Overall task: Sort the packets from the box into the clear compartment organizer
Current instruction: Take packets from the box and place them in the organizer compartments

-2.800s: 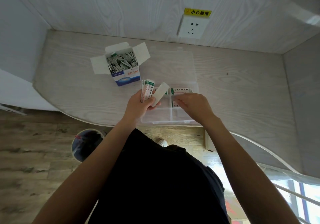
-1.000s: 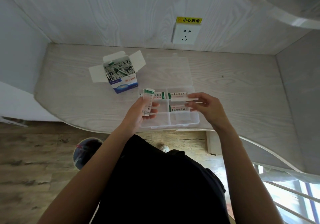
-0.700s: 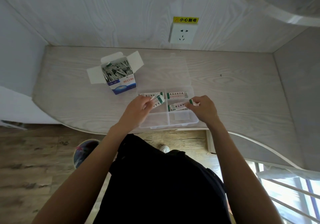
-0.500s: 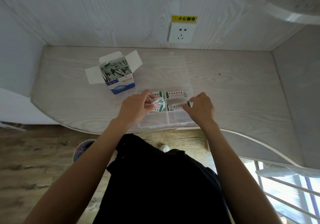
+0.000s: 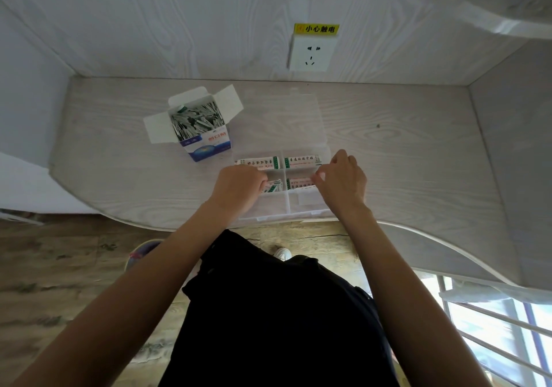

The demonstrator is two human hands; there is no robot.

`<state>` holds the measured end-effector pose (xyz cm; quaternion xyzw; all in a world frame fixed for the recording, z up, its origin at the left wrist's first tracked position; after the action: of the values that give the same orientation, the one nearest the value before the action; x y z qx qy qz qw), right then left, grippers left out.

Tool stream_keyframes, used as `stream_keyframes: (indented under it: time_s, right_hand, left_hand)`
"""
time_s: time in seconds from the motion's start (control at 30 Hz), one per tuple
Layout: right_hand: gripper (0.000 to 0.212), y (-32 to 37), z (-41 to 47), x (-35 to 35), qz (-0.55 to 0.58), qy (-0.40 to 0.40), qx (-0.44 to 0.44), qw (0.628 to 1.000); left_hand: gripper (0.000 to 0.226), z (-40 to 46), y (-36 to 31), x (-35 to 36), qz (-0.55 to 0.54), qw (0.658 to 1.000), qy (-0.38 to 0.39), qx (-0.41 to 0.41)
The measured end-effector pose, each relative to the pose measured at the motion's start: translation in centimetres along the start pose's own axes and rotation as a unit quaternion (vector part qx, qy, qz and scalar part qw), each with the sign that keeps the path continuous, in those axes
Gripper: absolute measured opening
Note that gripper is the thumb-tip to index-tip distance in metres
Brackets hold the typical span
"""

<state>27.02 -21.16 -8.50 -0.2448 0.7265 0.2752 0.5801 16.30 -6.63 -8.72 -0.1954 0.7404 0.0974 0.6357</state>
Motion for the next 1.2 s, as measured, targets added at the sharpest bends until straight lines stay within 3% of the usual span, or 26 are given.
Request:
stream_keyframes:
  time_s: [0.2,0.43,0.6,0.77,1.1,1.2]
  right_hand:
    - [0.02,0.0,-0.7,-0.9,0.15,-0.008,-0.071,0.986]
    - [0.031,0.9,-0.1,-0.1,0.048,0.036,-0.136,0.989]
    - [0.031,1.4,0.6,0.5,-0.002,0.059,-0.126,0.99]
    - [0.026,1.7,1.0,0.6,-0.036,0.066,-0.129,0.989]
    - [0.03,1.6,0.9,0.6,-0.033,0.057,-0.129,0.99]
    - [0.029,1.7,0.8,0.7,-0.024,0.062,-0.132,0.989]
  left_hand:
    - [0.021,-0.5,0.0,0.1,-0.03,0.999,-0.021,-0.014]
    - [0.033,-0.3,-0.3,0.1,0.018,1.0,-0.019,-0.01]
    - [0.027,-0.1,0.0,0.7,-0.001,0.999,0.038,-0.024]
    - [0.019,0.0,0.2,0.4,-0.008,1.0,0.003,-0.027]
    - [0.042,0.2,-0.1,0.6,0.017,0.999,-0.025,-0.043]
    - [0.035,-0.4,-0.7,0.7,0.003,0.999,-0.038,-0.026]
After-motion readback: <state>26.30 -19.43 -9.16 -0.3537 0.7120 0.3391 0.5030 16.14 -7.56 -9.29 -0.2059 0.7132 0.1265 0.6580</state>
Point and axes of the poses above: each hand's wrist, its own z-axis towards the middle knuckle, its own x-axis out of the palm, y = z × x, the point moved 6 cm from there along z, towards the middle knuckle, and after that the axes turned 12 degrees about -x, right-handed, at the moved point
